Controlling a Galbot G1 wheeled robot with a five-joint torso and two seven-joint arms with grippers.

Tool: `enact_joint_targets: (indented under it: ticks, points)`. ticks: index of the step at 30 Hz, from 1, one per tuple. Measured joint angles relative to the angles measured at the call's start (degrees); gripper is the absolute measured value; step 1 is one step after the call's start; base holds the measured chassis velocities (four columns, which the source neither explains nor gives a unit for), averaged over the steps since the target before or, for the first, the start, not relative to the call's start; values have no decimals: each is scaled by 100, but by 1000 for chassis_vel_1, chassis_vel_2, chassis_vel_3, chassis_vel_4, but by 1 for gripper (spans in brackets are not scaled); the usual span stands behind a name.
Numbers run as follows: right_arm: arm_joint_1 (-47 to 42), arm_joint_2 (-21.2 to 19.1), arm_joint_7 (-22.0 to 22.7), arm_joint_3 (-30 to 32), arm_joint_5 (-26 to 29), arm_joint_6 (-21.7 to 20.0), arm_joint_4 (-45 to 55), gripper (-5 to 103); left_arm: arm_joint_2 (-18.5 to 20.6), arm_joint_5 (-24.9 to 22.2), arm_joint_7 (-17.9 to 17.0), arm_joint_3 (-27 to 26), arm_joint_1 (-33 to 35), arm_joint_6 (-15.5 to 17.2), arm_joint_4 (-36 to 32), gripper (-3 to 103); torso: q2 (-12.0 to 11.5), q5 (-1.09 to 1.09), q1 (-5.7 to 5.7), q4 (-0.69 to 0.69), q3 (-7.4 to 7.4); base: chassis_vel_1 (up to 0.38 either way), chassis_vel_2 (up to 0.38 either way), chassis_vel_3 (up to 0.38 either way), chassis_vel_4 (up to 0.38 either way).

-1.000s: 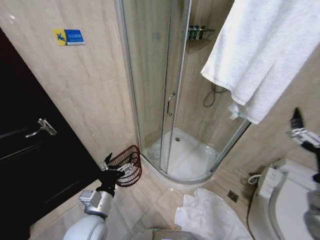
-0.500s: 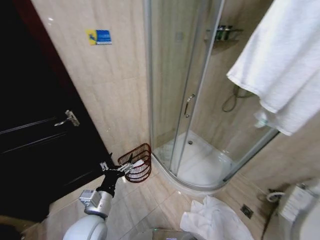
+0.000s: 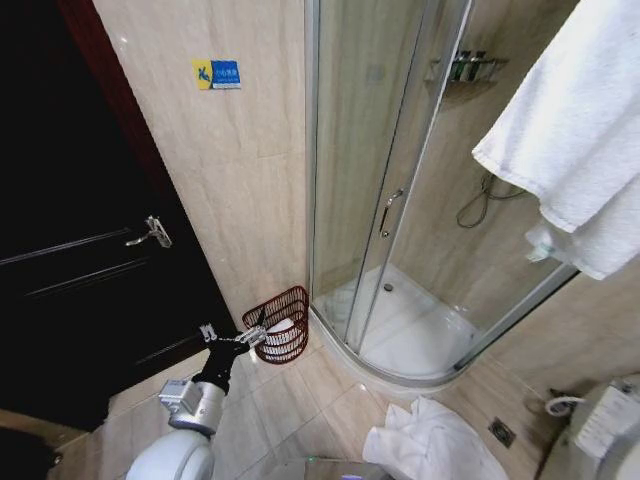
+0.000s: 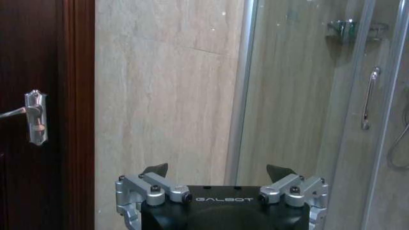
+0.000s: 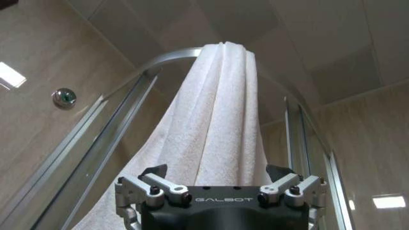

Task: Discard the used towel into the hamper.

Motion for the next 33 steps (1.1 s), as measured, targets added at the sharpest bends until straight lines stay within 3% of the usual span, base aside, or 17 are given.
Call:
enact_joint_targets:
  ticks: [9,15,18,20,23,24,27,33]
  points:
    - [65,75,-41,-247,-103,82,22,100,-1,0,1,0,0,0,0,100,0,5,0,0,0,-126,-102,109,119]
    - [332,-245,-52,-467,47,12,-18,100,-2,0,2,2,0,0,0,100,0,5,0,-3,0,-92,-101,61,69]
    - [739,-851,-45,-633,384,-100,-268,100,1,0,1,0,0,0,0,100,1,-2,0,0,0,16,7,-23,-10]
    - [829,-999,-56,-665,449,-114,-344,100,0,0,1,0,0,0,0,100,1,-2,0,1,0,70,72,-38,-13]
    - [1317,-1671,-16,-898,664,-242,-685,100,1,0,1,-1,0,0,0,100,1,0,0,0,0,2,18,-9,-9]
    - [1317,-1671,-16,-898,664,-242,-685,100,1,0,1,-1,0,0,0,100,1,0,0,0,0,5,54,-28,-27]
    - [2113,-2196,45,-1343,801,-335,-1061,100,0,0,1,0,0,0,0,100,0,3,1,-1,1,0,0,0,0]
    - [3520,-2613,170,-2245,800,-581,-1613,100,0,0,1,0,0,0,0,100,0,2,1,1,1,0,0,0,0]
